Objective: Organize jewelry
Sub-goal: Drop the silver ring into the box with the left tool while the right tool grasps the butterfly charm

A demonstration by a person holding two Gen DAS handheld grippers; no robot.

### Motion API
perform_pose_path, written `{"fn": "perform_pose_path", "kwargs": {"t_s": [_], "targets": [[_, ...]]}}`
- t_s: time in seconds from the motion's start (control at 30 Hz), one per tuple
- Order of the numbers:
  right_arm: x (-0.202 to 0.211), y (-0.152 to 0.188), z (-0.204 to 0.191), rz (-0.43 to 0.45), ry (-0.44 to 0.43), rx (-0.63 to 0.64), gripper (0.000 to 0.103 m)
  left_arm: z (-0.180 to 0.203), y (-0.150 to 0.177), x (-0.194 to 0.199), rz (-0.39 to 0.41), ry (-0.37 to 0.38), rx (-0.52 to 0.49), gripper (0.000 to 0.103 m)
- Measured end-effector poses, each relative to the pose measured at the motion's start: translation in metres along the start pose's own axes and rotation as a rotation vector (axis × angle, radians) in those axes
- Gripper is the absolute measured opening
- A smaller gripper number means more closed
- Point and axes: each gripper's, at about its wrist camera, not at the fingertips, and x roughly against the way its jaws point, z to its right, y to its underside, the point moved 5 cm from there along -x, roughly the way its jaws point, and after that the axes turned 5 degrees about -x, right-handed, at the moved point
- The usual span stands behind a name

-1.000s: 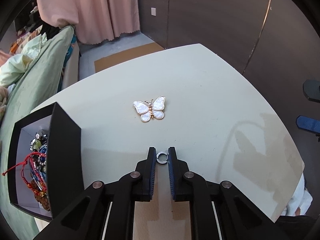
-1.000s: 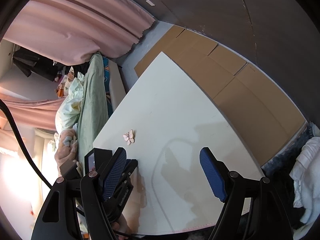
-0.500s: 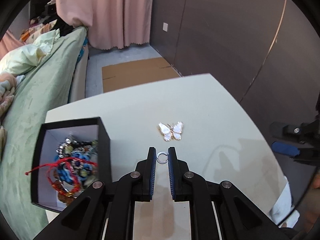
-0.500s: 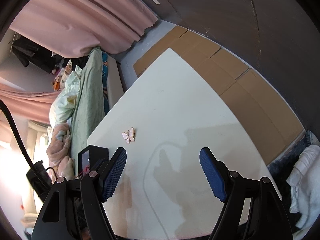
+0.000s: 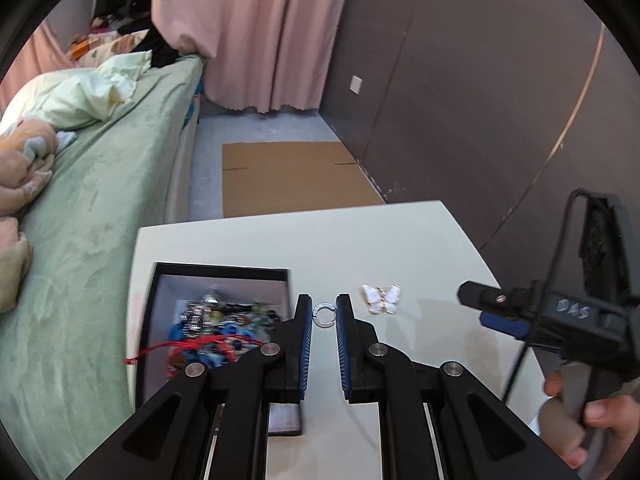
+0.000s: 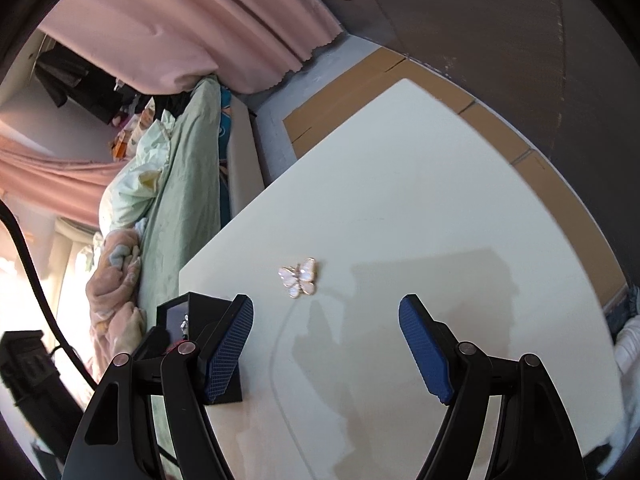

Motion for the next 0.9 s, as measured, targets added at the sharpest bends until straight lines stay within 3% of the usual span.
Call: {"fn": "perform_pose_path", "kwargs": {"t_s": [0.5,0.9], "targets": [[-0.055,0.014,-0.04,0.009,0.252,0.248,0.077,-0.065,0.002,0.031,0.027,-0.015,0.123,0.012],[-0.072,0.014,-0.05,0.092,0.393,0.337,0.077,-0.093,0.004,0.03,0.008,-0.014,0.195,0.012]]}}
